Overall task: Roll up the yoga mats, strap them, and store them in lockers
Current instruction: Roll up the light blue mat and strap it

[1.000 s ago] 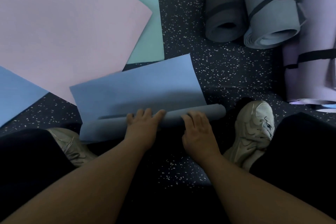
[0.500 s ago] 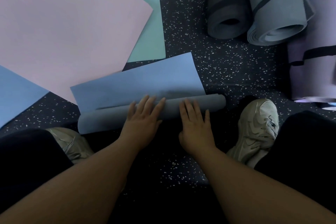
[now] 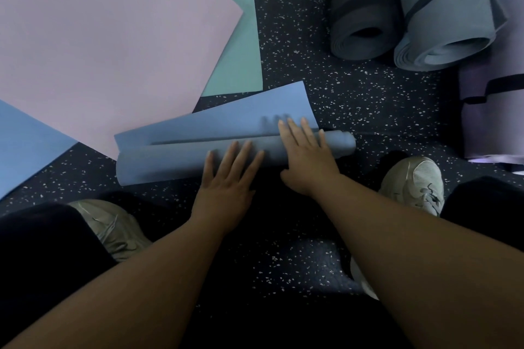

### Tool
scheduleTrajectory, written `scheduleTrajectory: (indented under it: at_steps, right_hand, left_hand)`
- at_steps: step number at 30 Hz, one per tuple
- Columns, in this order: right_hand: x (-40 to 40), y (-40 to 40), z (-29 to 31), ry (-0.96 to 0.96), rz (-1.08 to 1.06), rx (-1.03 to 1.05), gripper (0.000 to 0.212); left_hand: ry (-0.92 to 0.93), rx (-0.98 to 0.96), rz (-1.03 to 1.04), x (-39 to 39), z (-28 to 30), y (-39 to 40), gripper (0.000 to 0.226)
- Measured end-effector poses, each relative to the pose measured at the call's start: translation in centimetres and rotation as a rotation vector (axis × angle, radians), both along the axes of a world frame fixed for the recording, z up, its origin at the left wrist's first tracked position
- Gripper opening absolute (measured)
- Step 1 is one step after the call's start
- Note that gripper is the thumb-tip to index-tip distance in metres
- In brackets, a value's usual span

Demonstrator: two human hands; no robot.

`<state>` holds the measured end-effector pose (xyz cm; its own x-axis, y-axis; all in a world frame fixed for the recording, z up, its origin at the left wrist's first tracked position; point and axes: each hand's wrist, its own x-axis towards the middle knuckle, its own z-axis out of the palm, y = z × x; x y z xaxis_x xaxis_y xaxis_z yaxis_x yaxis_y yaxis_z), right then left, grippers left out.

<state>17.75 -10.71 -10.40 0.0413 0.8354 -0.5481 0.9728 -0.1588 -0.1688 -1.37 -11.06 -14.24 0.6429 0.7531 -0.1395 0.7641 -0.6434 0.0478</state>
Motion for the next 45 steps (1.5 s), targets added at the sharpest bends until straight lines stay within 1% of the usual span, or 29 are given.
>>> scheduleTrajectory:
  at_steps: [4,6,9,11,12,15,17,21,24,28,31,35,38,43,45]
  right_hand:
    - [0.0,-2.8,-1.0,0.002,-0.054,0.308,0.089]
    - [-0.1,-4.1,-1.7,-0.01,-0.073,0.358,0.083]
    - [-0.4,-4.9,-1.4,-0.024,-0.089,0.276,0.083]
    - [-0.5,-4.5,-1.0,-0.017,-0.088,0.137,0.085]
    - [-0.5,-4.0,-0.8,-0.012,-0.096,0.106,0.087]
    - [-0.6,-2.3,-0.3,0.009,-0.142,0.103,0.092]
    - [-0.3,-1.1,-0.2,0.003,-0.147,0.08,0.094]
    - [0.6,1.1,0.3,0.03,-0.152,0.047,0.091]
    - [0.8,1.8,0.4,0.043,-0.136,0.037,0.089]
    - [0.4,0.5,0.0,0.043,-0.116,0.124,0.085]
    - [-0.1,-1.8,-0.4,0.034,-0.072,0.136,0.083]
    - [-1.2,-5.1,-1.3,0.063,0.011,-0.024,0.082]
    - [-2.3,-7.0,-1.7,0.108,0.112,-0.117,0.078]
    - [-4.3,-8.3,-1.3,0.187,0.275,-0.113,0.075]
    - [-5.7,-9.0,-0.9,0.232,0.376,-0.13,0.076]
  left_hand:
    - [0.027,-0.009,0.018,0.9,0.3,2.1,0.071]
    - [0.041,-0.044,0.042,1.4,0.7,3.2,0.079]
    - [0.081,-0.086,0.07,2.1,1.7,4.9,0.084]
    - [0.118,-0.124,0.08,2.6,2.1,6.2,0.083]
    - [0.143,-0.131,0.074,2.9,2.2,6.8,0.083]
    - [0.174,-0.09,0.063,3.2,2.5,8.5,0.081]
    - [0.165,-0.007,0.024,3.5,2.6,8.9,0.079]
    - [0.076,0.135,-0.106,3.2,1.4,8.0,0.087]
    - [0.083,0.092,-0.087,3.1,0.7,7.9,0.095]
    - [0.184,-0.01,-0.033,3.9,1.5,9.4,0.088]
    - [0.203,-0.023,-0.007,4.6,2.0,11.6,0.085]
    - [0.233,-0.051,-0.01,5.0,2.8,12.9,0.08]
    - [0.247,-0.046,-0.016,4.2,2.9,11.8,0.082]
    - [0.254,-0.066,0.019,2.7,2.5,9.2,0.086]
    - [0.252,-0.103,0.044,1.7,2.8,7.8,0.088]
